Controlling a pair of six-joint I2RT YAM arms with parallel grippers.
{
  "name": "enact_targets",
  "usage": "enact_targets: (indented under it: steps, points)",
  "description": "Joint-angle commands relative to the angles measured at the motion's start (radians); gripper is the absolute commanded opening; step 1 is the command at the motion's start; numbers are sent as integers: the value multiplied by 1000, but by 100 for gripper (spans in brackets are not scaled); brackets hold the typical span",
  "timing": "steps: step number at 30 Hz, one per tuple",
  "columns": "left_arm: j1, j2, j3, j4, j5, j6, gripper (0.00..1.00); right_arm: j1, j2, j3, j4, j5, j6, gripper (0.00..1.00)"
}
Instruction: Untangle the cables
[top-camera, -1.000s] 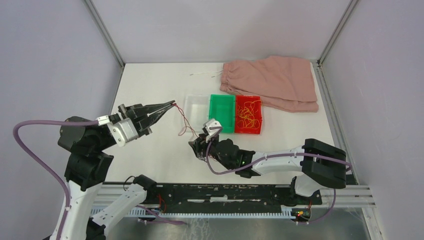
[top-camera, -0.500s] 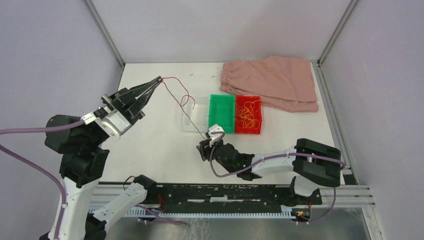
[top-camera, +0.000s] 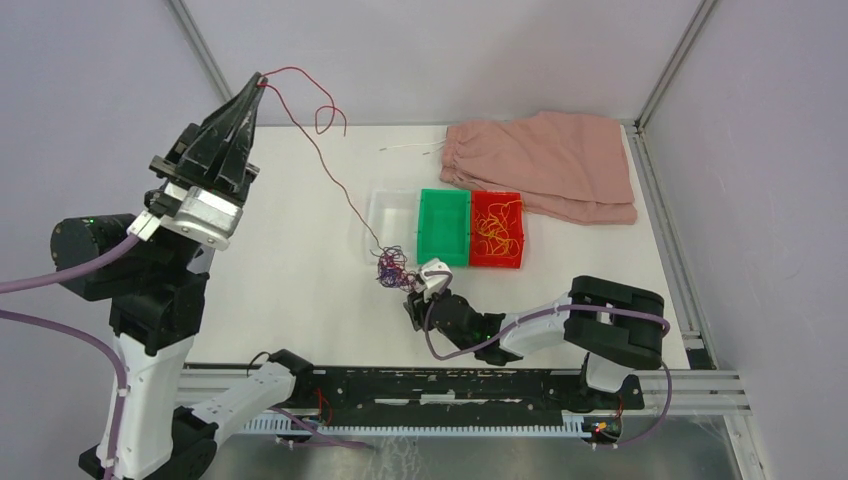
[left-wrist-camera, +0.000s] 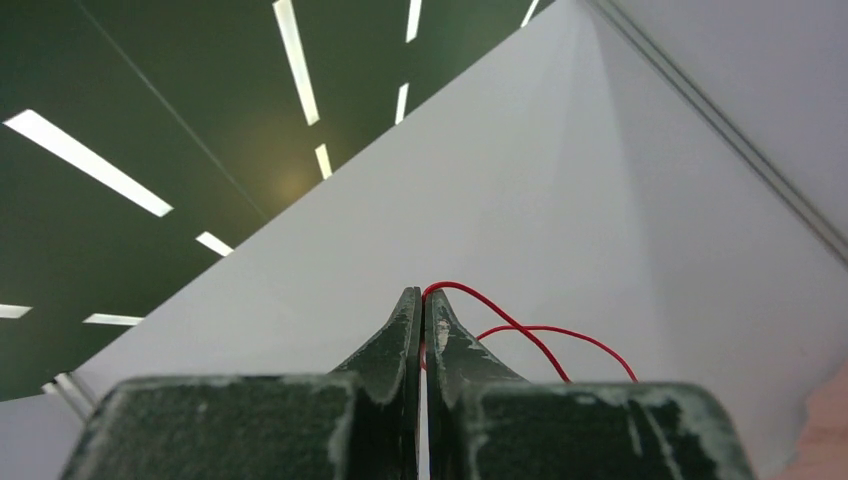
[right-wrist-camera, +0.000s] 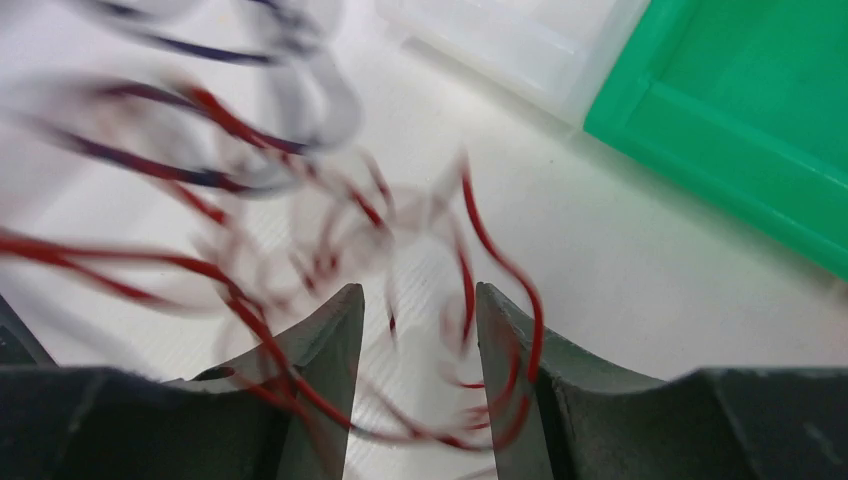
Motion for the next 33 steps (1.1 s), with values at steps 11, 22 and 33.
enact_targets:
  steps: [11, 22, 33]
  points:
    - [-1, -52, -42, -32, 8, 28, 3, -4, -225, 27, -80, -34, -64, 71]
    - [0, -129, -174, -88, 38, -9, 3, -3, -362, 317, -264, -418, -158, 73]
    - [0, -141, -158, -96, 69, -54, 3, -71, -233, 505, -321, -404, -160, 59]
